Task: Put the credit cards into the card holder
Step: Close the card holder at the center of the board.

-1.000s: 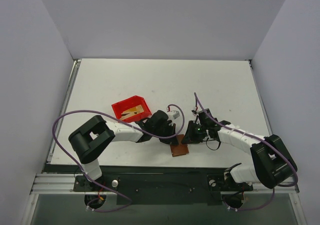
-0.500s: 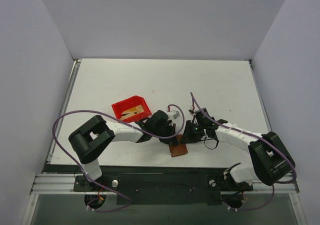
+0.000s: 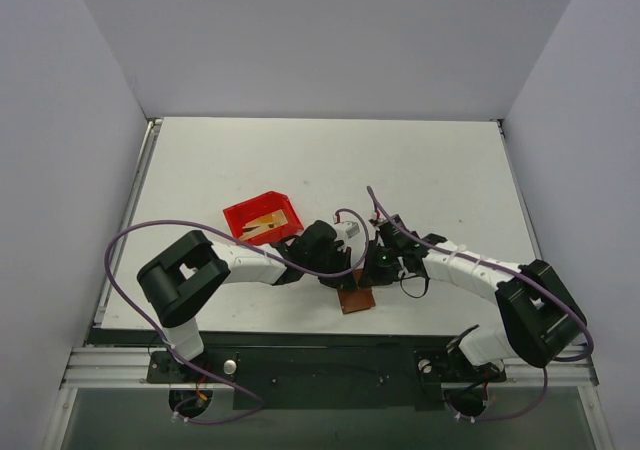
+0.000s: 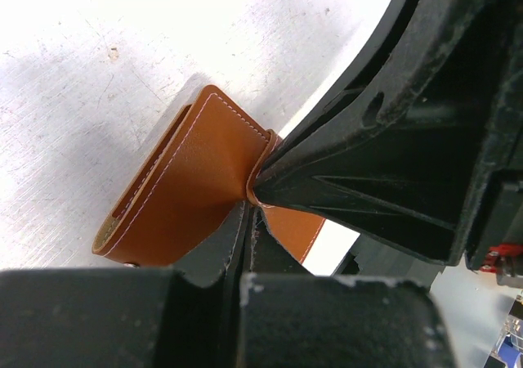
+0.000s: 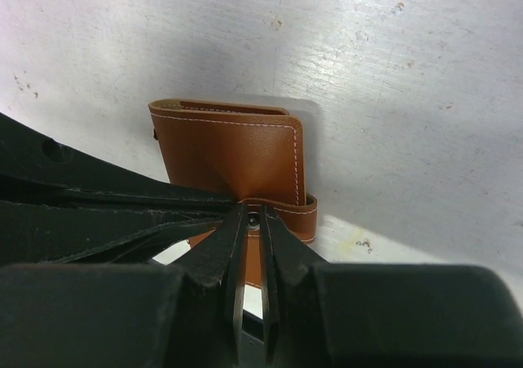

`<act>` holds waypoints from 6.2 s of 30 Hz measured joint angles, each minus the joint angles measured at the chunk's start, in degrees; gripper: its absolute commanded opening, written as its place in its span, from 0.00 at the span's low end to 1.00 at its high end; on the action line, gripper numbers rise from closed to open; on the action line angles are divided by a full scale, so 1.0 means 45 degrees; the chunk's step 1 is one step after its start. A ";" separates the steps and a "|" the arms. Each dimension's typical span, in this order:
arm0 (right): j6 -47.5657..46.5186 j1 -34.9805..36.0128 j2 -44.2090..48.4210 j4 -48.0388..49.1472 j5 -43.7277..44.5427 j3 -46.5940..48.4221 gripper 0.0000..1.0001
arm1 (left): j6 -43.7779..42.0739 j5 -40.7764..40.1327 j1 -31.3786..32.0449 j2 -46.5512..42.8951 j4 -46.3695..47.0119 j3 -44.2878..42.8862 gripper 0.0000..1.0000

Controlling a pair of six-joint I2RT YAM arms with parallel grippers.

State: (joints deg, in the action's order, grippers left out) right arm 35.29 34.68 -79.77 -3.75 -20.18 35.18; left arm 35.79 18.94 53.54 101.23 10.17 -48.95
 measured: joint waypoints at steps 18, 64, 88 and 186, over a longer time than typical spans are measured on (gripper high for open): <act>0.0296 0.1409 -0.0588 -0.0617 0.2375 0.0855 0.00 | 0.0044 -0.0005 -0.0005 0.0000 0.0092 0.0068 0.00; 0.1248 0.0223 0.1831 0.0981 0.0092 -0.1365 0.12 | 0.0039 0.0068 0.0015 0.0000 0.0126 0.0078 0.00; 0.1156 0.0461 0.1093 0.0743 0.0335 -0.1117 0.09 | 0.0039 0.0083 0.0015 0.0000 0.0117 0.0087 0.00; 0.1443 0.0529 -0.4070 -0.4935 -0.0044 0.4133 0.00 | 0.0544 -0.1690 -0.0466 -0.2035 0.1977 0.2939 0.15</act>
State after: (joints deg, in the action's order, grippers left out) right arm 41.78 37.06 -98.08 -25.96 -20.38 53.78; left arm 38.24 11.33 51.44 92.07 19.07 -35.73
